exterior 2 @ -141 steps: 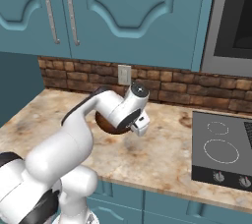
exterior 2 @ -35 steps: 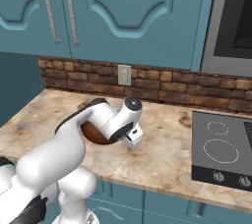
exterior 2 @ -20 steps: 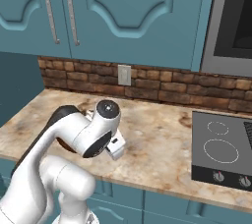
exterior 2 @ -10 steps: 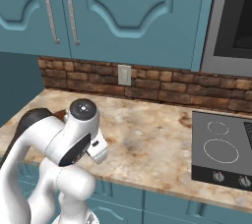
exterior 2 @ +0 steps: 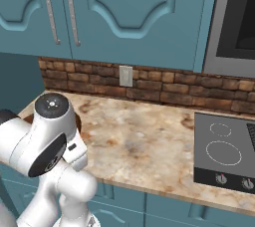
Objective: Pick the cup and bowl from the counter and place them on the counter next to the sink.
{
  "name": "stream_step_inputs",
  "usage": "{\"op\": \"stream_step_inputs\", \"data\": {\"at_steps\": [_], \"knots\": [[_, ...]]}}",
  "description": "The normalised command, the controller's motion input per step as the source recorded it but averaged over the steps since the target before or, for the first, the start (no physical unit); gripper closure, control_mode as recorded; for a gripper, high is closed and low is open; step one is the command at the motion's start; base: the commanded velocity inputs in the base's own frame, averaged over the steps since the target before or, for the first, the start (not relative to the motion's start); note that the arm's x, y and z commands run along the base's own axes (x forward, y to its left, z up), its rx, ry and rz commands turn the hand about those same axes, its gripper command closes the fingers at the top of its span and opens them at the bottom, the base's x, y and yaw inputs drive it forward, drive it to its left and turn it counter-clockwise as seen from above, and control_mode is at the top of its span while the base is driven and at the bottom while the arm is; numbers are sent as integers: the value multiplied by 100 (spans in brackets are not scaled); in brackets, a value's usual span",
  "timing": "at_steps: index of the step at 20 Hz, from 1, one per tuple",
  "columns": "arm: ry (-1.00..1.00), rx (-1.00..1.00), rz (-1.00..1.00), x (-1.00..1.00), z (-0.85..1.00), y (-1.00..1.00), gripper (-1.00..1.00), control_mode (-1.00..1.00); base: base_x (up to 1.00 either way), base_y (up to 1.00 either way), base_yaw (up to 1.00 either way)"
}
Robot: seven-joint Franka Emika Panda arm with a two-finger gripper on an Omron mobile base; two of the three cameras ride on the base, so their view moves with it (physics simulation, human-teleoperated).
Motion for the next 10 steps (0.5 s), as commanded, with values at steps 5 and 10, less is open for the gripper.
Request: {"op": "stream_step_inputs", "data": {"at_steps": [5, 10], "knots": [[0, 0, 1, -44, 31, 37, 100, -100, 0, 0, 0], [4, 0, 1, 1, 4, 27, 100, -100, 0, 0, 0]]}}
